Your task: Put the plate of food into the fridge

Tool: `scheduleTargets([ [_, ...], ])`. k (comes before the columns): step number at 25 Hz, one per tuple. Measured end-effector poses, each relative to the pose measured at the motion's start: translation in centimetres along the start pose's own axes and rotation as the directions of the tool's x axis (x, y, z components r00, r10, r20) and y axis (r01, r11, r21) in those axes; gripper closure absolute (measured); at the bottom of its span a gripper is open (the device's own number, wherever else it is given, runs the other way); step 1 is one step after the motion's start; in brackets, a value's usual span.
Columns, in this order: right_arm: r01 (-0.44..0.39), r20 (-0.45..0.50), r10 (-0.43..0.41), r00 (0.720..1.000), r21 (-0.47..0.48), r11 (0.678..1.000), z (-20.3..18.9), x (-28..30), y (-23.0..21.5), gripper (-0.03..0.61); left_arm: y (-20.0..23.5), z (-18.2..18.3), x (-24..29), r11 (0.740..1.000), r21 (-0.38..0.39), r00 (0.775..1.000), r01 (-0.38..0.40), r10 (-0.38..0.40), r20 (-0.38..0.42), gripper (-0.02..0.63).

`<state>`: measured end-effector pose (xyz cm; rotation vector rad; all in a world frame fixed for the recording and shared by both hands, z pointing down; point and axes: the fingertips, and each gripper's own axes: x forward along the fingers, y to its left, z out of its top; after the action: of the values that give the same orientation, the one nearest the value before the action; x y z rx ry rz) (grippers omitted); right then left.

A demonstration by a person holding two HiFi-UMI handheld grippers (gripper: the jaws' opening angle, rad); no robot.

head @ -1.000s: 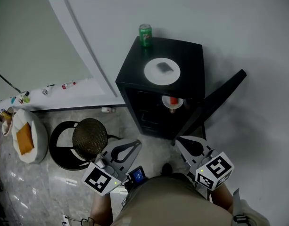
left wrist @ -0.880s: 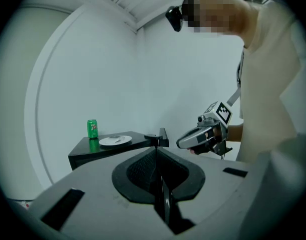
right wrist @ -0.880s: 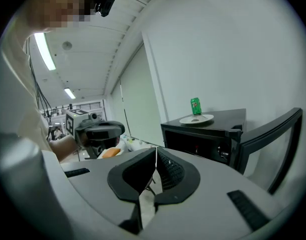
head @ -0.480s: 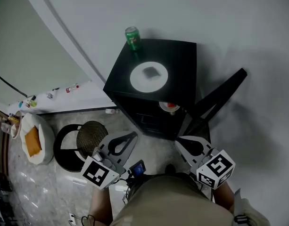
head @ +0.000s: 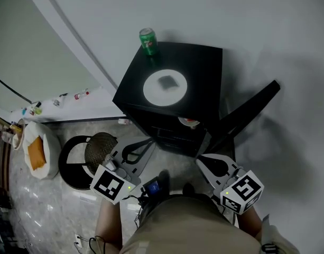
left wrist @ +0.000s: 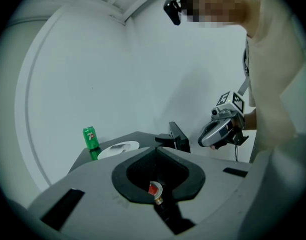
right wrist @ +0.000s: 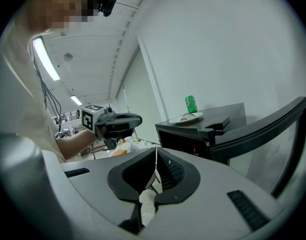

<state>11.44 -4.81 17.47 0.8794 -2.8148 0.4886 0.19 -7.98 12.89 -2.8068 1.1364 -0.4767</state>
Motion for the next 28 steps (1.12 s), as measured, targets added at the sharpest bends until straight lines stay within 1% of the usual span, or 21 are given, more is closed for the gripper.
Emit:
scheduleTargets([
  [5, 0.017, 0.004, -0.017, 1.000, -0.004, 1.000, 0.3, 0.1, -0.4, 0.557, 1.3, -0.3, 1.1, 1.000, 0.022, 1.000, 0.015, -0.015, 0.003, 0.597],
  [9, 0.052, -0.013, -0.052, 0.999, 0.006, 0.999, 0.0, 0.3, -1.1, 0.557, 2.5, -0.5, 2.2, 0.997, 0.060, 0.999, 0.039, -0.039, -0.002, 0.597],
  [12, 0.059, -0.023, -0.059, 0.998, 0.007, 0.998, 0.0, 1.0, -1.1, 0.556, 3.5, -0.8, 2.8, 0.994, 0.095, 0.998, 0.061, -0.061, -0.005, 0.597],
  [18, 0.082, -0.052, -0.081, 0.995, 0.009, 0.997, 0.2, 2.7, -0.8, 0.557, 4.9, -1.2, 4.0, 0.972, 0.199, 0.992, 0.126, -0.124, -0.020, 0.595],
  [21, 0.101, -0.054, -0.100, 0.994, 0.018, 0.995, 0.5, 3.5, -1.0, 0.557, 5.7, -1.4, 4.4, 0.966, 0.213, 0.989, 0.149, -0.147, -0.027, 0.593],
  [22, 0.106, -0.056, -0.105, 0.993, 0.021, 0.994, 0.6, 3.7, -1.0, 0.557, 5.9, -1.4, 4.6, 0.964, 0.215, 0.988, 0.157, -0.155, -0.028, 0.579],
  [24, 0.114, -0.057, -0.112, 0.992, 0.030, 0.993, 0.6, 4.1, -1.0, 0.556, 6.2, -1.4, 4.9, 0.958, 0.227, 0.985, 0.175, -0.171, -0.038, 0.496],
  [26, 0.120, -0.059, -0.118, 0.991, 0.034, 0.992, 0.6, 4.5, -1.0, 0.557, 6.4, -1.6, 5.2, 0.946, 0.262, 0.982, 0.191, -0.181, -0.059, 0.466],
  [28, 0.123, -0.065, -0.121, 0.991, 0.036, 0.992, 0.5, 4.9, -0.9, 0.557, 6.6, -2.1, 5.8, 0.929, 0.307, 0.978, 0.208, -0.188, -0.093, 0.444],
])
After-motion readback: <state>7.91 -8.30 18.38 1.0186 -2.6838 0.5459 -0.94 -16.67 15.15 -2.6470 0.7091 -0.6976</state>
